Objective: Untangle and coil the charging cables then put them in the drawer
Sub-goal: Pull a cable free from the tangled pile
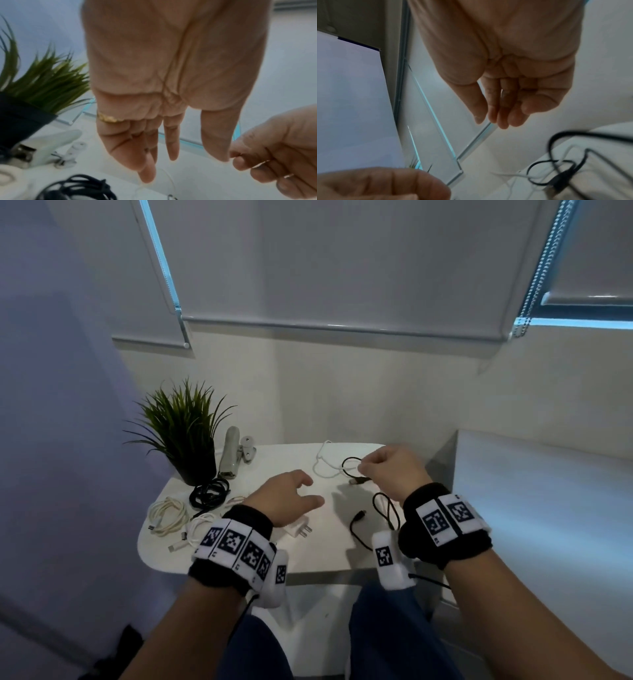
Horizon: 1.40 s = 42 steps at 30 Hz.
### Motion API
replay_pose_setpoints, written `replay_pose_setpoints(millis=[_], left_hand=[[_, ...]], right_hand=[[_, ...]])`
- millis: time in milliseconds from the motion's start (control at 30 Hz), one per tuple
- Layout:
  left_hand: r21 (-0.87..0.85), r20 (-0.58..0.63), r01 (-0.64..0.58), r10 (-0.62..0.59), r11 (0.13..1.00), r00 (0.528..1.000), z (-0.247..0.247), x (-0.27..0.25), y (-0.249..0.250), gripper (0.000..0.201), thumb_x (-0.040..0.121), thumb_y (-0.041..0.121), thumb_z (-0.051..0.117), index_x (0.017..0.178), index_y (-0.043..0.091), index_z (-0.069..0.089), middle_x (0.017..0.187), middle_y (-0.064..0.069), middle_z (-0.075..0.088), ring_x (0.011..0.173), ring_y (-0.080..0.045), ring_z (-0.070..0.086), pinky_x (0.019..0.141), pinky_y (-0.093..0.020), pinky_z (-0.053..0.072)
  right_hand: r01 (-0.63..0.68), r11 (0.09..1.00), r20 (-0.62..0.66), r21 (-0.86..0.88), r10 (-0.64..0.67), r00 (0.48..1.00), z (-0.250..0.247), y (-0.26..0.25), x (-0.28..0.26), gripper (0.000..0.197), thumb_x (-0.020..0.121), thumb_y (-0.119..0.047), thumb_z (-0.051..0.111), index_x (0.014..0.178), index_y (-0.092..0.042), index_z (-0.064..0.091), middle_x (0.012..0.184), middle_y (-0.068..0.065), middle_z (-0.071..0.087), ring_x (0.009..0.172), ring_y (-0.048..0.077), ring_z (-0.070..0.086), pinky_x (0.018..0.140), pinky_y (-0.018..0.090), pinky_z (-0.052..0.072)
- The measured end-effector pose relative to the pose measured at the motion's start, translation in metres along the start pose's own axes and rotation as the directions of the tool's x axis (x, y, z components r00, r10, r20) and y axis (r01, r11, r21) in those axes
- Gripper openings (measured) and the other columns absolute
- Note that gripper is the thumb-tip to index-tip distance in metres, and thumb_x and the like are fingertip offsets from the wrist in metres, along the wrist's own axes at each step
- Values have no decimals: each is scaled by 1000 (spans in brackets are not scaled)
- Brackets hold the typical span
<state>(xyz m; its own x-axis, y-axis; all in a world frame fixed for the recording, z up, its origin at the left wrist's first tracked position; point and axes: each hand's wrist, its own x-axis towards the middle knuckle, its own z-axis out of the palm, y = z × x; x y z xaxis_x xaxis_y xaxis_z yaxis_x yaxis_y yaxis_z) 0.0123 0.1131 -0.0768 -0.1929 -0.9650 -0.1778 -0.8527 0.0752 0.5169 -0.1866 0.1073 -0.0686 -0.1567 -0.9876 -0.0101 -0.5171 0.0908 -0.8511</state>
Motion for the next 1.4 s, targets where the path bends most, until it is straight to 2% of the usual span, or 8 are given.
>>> replay_pose_setpoints(millis=[200,367,467,633,800,1133,1300,1400], left_hand=[[-99,56,-94,100,991,993,41,0,38,37,92,32,55,127,21,51,132,1,53,114,-16,53,95,-26,39],[-338,117,-104,151,936,981,64,12,63,39,94,14,48,132,22,44,109,-9,60,75,-16,55,74,-30,45],[-364,97,-101,145,926,985,67,17,69,26,91,9,51,115,17,52,78,-3,58,65,-18,53,71,-36,48],[-505,-139,-184,132,843,982,63,21,80,17,91,9,58,77,16,50,69,-4,57,56,-15,60,60,-28,52],[-640,-322,-336,156,690,934,44,13,97,18,92,4,55,77,14,52,70,-4,60,60,-13,63,61,-20,54],[-523,-516,-536,255,662,818,13,-8,93,15,90,22,56,77,25,50,91,-18,64,80,-23,58,78,-44,49],[-475,-613,-613,263,631,745,2,-10,81,15,94,9,54,86,22,55,88,6,61,85,-5,56,81,-19,44],[-506,-649,-633,225,586,727,-3,-8,73,17,93,8,54,86,23,55,93,8,64,89,-3,58,84,-18,46]], right_hand=[[-60,986,25,-154,64,998,-25,37,-22,20,74,-25,77,86,-11,70,85,2,68,84,18,62,75,26,46],[-73,948,73,-308,100,992,-24,54,-31,13,81,-25,70,83,-12,70,77,0,66,81,17,61,63,21,40],[-56,973,37,-225,66,997,-26,57,-31,22,87,-23,62,70,-8,64,64,4,60,64,18,54,60,22,43],[5,1000,14,-21,-4,1000,-36,52,-30,17,88,-16,59,72,-11,63,79,12,69,68,21,59,67,34,50],[36,999,-7,29,-36,999,-35,52,-25,13,87,-15,59,77,-9,64,80,12,67,74,25,62,71,36,52],[112,992,32,50,-114,993,-15,40,-15,9,90,-21,60,83,-17,64,80,-2,64,69,12,53,66,23,40],[85,990,36,112,-89,995,-10,44,-11,12,89,-20,62,84,-14,70,84,1,69,65,8,52,59,18,37],[60,984,34,167,-67,997,-6,43,-9,11,89,-13,62,79,-15,68,74,-4,64,61,4,52,60,15,38]])
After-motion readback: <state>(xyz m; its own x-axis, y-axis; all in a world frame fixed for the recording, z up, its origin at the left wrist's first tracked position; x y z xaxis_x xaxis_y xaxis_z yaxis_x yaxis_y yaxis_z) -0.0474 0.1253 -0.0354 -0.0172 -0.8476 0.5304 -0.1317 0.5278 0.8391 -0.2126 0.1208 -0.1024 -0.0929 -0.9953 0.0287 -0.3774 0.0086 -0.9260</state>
